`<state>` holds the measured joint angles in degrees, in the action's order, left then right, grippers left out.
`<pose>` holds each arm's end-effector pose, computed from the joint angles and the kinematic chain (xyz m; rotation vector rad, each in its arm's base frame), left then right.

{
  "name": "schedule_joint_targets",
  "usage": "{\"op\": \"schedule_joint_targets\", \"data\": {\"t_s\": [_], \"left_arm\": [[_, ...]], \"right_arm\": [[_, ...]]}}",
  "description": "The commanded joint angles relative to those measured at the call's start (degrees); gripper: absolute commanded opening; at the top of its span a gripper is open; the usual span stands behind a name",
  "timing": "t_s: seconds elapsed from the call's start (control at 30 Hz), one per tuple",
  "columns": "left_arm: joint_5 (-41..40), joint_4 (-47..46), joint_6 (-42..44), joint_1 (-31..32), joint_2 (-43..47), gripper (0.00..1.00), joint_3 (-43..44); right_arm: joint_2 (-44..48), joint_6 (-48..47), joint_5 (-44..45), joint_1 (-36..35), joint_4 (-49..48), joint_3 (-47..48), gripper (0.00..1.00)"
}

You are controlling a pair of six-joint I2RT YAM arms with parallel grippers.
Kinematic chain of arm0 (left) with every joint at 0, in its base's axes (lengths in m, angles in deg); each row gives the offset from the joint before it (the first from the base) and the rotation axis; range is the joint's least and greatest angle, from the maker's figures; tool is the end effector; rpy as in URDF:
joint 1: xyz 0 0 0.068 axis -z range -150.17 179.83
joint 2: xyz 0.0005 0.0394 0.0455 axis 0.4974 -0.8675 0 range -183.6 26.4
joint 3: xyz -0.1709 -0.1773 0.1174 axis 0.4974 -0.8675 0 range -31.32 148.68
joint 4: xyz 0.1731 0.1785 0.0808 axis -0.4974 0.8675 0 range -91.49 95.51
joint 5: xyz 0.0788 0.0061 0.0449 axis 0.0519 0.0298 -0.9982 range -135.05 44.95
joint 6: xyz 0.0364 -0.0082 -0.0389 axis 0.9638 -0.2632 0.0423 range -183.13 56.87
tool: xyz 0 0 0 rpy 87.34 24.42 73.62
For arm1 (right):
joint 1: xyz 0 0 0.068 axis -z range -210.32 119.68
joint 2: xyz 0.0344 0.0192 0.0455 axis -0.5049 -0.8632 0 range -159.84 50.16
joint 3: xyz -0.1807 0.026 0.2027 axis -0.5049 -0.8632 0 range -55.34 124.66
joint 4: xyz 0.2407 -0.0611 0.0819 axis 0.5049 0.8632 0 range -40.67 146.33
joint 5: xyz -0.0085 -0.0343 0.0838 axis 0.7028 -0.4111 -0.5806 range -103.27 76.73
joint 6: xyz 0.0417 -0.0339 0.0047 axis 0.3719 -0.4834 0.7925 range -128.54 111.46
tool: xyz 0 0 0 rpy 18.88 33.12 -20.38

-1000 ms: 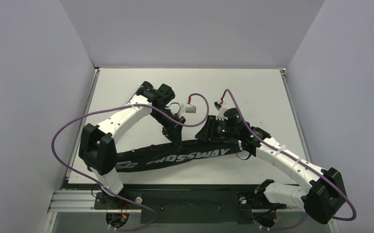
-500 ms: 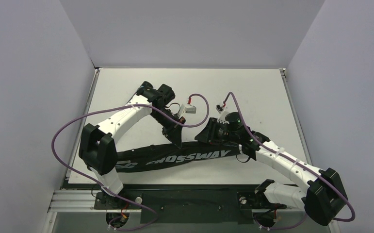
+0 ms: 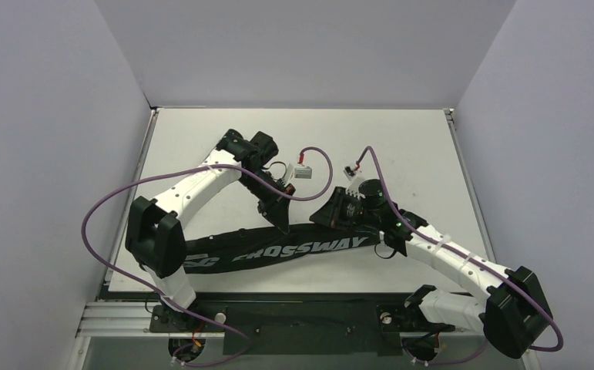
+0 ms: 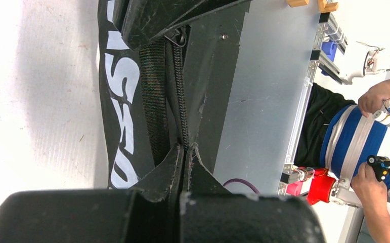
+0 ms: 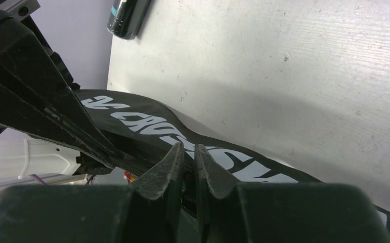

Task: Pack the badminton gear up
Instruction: Zip the racket bag at the center of the board.

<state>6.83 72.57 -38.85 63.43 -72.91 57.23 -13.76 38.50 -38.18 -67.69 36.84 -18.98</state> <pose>0.2538 -0.2023 0.2917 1.4154 2.4319 -1.3745 0.1909 0.1647 0.2628 -0.1714 2.0539 1.3788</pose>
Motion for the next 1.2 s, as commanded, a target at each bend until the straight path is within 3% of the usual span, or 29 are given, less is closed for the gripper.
{"op": "schedule_joint_targets", "data": {"t_s": [0.0,0.8,1.17], "left_arm": [[4.5,1.1,0.3,0.0,0.3,0.00,3.9],[3.1,0.1,-0.5,-0.2,-0.7,0.00,2.7],[5.0,3.8,2.2,-0.4,-2.1,0.00,4.2]], "right_arm": [[1.4,0.6,-0.6,0.8,-1.6,-0.7,0.07],[5.8,2.8,1.0,2.7,-3.6,-3.7,0.00],[12.5,-3.3,9.7,3.4,8.3,-1.9,0.00]]}}
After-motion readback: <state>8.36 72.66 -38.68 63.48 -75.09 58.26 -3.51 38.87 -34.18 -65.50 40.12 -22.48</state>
